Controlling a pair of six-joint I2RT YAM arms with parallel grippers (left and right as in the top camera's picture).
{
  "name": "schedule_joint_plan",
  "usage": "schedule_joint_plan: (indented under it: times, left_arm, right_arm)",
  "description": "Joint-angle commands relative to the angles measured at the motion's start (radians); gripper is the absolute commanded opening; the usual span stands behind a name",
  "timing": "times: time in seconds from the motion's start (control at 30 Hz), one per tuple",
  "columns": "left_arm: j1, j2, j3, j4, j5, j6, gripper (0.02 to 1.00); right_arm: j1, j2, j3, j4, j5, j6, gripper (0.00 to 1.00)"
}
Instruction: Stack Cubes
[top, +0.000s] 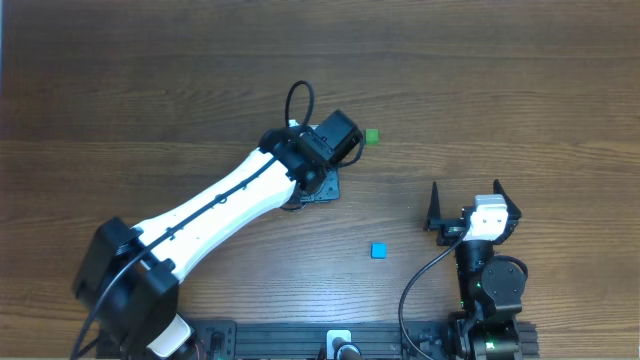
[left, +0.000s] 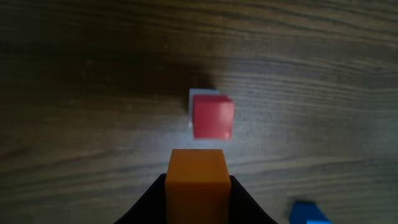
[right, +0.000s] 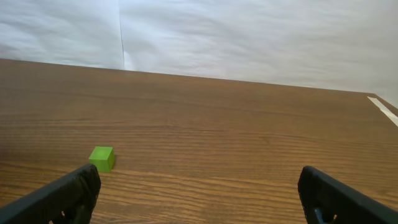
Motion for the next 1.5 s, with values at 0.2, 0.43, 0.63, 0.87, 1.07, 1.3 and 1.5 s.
schedule_joint_plan:
  times: [0.2,0.43,0.63,0.87,1.07,1.3,1.5]
  left_arm:
    - [0.007,0.027,0.026,0.032,-0.015,-0.007,0.040]
    - [0.007,0.039,0.027,0.032,-0.015,-0.007,0.040]
    - [0.007,0.060,0.027,0.043,-0.015,-0.007,0.042]
    - [0.007,0.087,0.056,0.044,-0.015,-0.003,0.042]
    - [0.007,0.087,0.056,0.048,-0.016,-0.003,0.042]
    - [0.007,0.103,0.056,0.048,-0.016,-0.003,0.040]
    - [0.007,0.106,0.056,0.051,-0.018,-0.003,0.040]
  right_arm:
    - [-0.006,-0.007,-0.009,0.002,-0.008,-0.002,0.993]
    - [-0.006,-0.007,-0.009,0.002,-0.008,-0.002,0.991]
    - [-0.006,-0.007,-0.009,0.002,-0.008,-0.002,0.993]
    - [-0.006,-0.007,-0.009,0.002,-0.008,-0.002,0.991]
    - [-0.006,-0.007,-0.009,0.002,-0.008,-0.002,0.993]
    - [-0.006,-0.007,-0.009,0.002,-0.008,-0.002,0.993]
    - [-0.006,-0.007,-0.009,0.002,-0.008,-0.002,0.991]
